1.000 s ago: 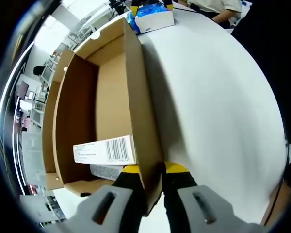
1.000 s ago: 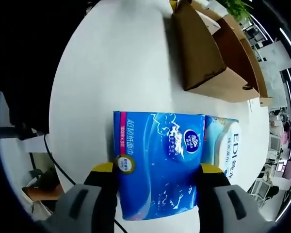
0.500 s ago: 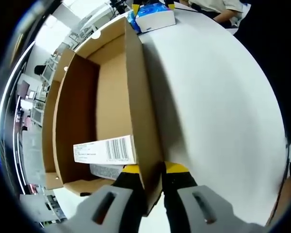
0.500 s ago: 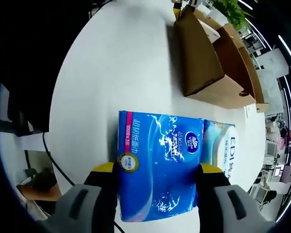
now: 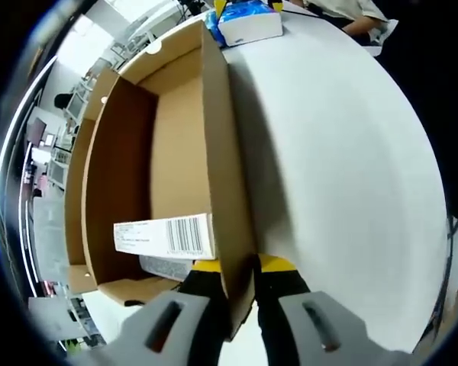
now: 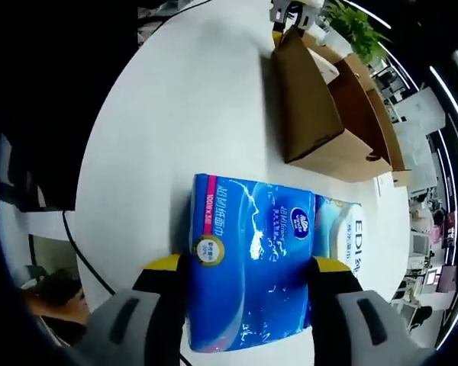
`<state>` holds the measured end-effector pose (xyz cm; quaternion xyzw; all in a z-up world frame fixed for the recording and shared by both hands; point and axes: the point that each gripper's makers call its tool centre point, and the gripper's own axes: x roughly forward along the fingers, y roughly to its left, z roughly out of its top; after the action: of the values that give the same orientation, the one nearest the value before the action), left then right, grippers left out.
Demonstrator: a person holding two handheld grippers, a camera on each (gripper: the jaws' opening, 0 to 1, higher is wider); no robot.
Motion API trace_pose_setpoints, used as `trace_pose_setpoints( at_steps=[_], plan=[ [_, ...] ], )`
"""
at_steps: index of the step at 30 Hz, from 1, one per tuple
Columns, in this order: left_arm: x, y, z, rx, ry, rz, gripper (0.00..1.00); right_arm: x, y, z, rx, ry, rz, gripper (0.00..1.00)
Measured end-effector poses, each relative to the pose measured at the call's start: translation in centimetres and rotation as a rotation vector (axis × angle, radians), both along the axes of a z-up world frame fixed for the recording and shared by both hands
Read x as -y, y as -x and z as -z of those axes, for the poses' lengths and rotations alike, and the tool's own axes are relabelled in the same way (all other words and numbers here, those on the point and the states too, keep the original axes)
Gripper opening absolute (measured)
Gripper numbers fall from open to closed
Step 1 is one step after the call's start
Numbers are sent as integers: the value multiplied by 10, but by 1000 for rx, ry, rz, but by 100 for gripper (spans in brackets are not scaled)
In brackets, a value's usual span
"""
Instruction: Operate the shoe box by opening the lid, removing the specified soft item, and placing it in the target area until the item is outside and the box remains undamaged.
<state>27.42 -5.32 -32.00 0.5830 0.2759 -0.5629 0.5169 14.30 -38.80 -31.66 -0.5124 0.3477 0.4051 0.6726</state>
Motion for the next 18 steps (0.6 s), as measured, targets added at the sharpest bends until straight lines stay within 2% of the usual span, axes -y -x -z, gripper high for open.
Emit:
trace_pose_setpoints(
  at_steps=[4, 10, 12, 18],
  plan=[
    [0, 0, 0, 0, 0, -6, 10, -4, 2, -6, 34, -46, -15, 63],
    [1, 0, 0, 4, -6, -27, 10, -18, 5, -32, 113, -224, -31, 61],
    [1, 1, 0, 4, -7, -24, 10, -17, 2, -42, 163, -239, -30, 61],
    [1, 2, 0, 3, -9, -28, 10, -23, -12, -78, 317, -399, -18, 61]
  ],
)
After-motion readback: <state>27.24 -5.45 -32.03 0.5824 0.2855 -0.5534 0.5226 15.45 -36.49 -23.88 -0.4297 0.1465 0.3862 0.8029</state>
